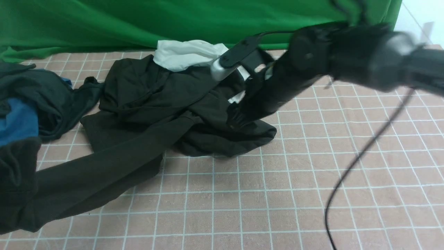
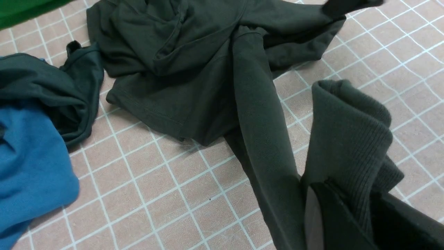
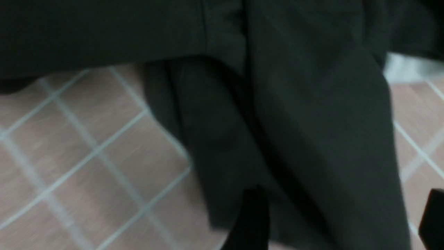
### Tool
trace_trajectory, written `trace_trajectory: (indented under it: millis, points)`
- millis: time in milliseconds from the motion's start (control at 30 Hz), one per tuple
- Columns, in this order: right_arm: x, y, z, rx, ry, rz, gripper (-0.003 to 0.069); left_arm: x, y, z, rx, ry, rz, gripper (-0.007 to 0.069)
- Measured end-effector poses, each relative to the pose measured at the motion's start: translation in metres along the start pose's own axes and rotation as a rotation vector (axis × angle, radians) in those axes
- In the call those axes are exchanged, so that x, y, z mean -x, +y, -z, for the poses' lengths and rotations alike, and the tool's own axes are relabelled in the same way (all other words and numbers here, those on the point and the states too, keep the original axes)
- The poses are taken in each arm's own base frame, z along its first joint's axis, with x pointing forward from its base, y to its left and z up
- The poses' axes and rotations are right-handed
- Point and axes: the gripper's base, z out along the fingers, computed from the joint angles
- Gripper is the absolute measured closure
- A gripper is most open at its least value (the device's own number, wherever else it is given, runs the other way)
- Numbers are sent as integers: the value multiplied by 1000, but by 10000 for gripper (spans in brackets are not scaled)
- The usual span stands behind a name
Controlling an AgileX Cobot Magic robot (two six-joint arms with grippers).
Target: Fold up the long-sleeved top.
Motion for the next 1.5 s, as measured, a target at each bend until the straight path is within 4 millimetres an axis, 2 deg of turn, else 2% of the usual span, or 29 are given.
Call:
trace_trajectory:
  millis: [100, 133, 200, 233, 267, 367, 467, 500, 567, 633, 700, 767, 833, 867, 900, 933, 1033, 1133, 1167, 1200, 1233, 1267, 1300, 1433, 1500]
  points:
    - [0, -2, -18, 4, 18, 25, 71, 0, 0, 0, 0, 0, 0, 553]
    - [-2, -3, -30, 7, 30, 47, 101, 0, 0, 0, 0, 1, 0, 553]
    - [-5, -3, -38, 9, 41, 64, 148, -1, 0, -1, 0, 5, -1, 553]
    - [-6, -3, -42, 11, 48, 69, 198, -3, -1, -3, 1, 14, -4, 553]
    - [-7, -3, -43, 12, 50, 72, 228, -4, -1, -4, 1, 18, -5, 553]
    - [-8, -3, -45, 13, 54, 91, 426, -7, -2, -9, 3, 37, -12, 553]
    - [-7, -3, -45, 13, 53, 94, 574, -8, -2, -10, 6, 43, -25, 553]
    - [-7, -3, -45, 14, 54, 94, 604, -8, -2, -10, 7, 44, -39, 553]
    - [-5, -3, -41, 17, 57, 91, 620, -8, -1, -10, 19, 42, -56, 553]
    - [0, -6, -29, 15, 48, 80, 623, -7, 1, -10, 40, 36, -63, 553]
    - [10, -8, -4, 1, 7, 66, 624, -4, 5, -6, 69, 20, -69, 553]
    - [23, -12, 28, -20, -61, 54, 624, 0, 9, 0, 99, -7, -74, 553]
    - [36, -15, 67, -46, -141, 36, 624, 7, 14, 11, 131, -54, -71, 553]
    - [43, -17, 99, -66, -206, 27, 624, 12, 19, 20, 159, -94, -68, 553]
    - [47, -17, 122, -79, -249, 19, 624, 16, 23, 28, 179, -125, -64, 553]
    - [49, -17, 135, -86, -274, 17, 624, 19, 25, 33, 197, -144, -63, 553]
    - [51, -16, 199, -124, -386, 12, 624, 31, 39, 63, 283, -256, -44, 553]
    - [44, -13, 252, -154, -465, 1, 624, 39, 52, 90, 362, -347, -22, 553]
    - [42, -12, 264, -162, -484, 1, 624, 41, 55, 95, 378, -363, -18, 553]
    - [41, -12, 267, -165, -490, 1, 624, 41, 56, 98, 383, -373, -14, 553]
    - [37, -11, 282, -178, -516, 1, 624, 43, 59, 105, 399, -396, -7, 553]
    - [30, -9, 306, -208, -555, 1, 625, 45, 62, 115, 417, -424, -3, 553]
    - [29, -9, 309, -211, -559, 0, 625, 45, 63, 117, 421, -429, -5, 553]
    - [8, -4, 351, -255, -600, -3, 625, 47, 68, 126, 472, -455, -31, 553]
    - [3, -1, 357, -251, -587, 0, 625, 49, 69, 126, 488, -451, -37, 553]
